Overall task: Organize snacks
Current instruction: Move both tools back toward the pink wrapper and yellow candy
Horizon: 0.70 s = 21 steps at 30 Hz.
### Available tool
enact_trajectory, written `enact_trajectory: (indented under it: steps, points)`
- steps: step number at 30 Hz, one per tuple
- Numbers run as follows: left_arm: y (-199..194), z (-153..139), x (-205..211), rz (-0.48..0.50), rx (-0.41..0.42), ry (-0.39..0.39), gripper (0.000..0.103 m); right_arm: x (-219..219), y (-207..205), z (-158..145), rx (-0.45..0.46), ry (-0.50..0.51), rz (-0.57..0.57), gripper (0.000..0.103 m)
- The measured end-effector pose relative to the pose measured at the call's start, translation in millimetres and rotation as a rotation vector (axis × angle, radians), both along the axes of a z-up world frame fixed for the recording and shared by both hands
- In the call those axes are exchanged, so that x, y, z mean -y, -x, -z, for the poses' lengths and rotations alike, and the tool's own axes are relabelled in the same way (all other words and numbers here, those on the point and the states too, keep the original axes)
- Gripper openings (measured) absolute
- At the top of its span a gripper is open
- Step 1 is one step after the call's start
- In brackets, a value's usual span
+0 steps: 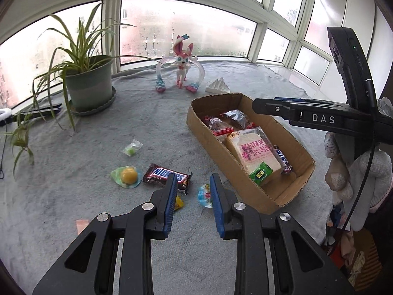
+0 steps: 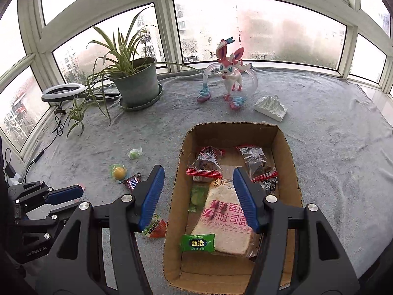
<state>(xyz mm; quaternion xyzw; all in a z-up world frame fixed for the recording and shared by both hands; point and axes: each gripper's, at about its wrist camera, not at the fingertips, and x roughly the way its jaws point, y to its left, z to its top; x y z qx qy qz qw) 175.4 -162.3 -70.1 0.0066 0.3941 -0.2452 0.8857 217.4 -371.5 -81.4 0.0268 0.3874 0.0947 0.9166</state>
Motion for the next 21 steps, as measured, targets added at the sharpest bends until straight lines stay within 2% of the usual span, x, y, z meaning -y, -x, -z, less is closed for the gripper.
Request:
enact_trajectory:
  steps: [6,10,14,17,21]
  points:
    - [2,5,-61,-0.100,-0.017,0.019,0.026,-42,18,2,-0.020,-0.029,-0.088,0.061]
    - [6,15,-101,-0.183,-0.034,0.018,0.026,-72,26,14,-0.057,-0.044,-0.178,0.061]
    - [12,30,-134,-0.256,-0.072,0.011,0.026,-104,28,31,-0.100,-0.019,-0.267,0.061]
    - [16,40,-148,-0.279,-0.104,0.017,0.026,-120,28,45,-0.140,-0.003,-0.320,0.061]
    - [18,48,-153,-0.284,-0.121,0.022,0.026,-132,25,67,-0.219,-0.001,-0.311,0.061]
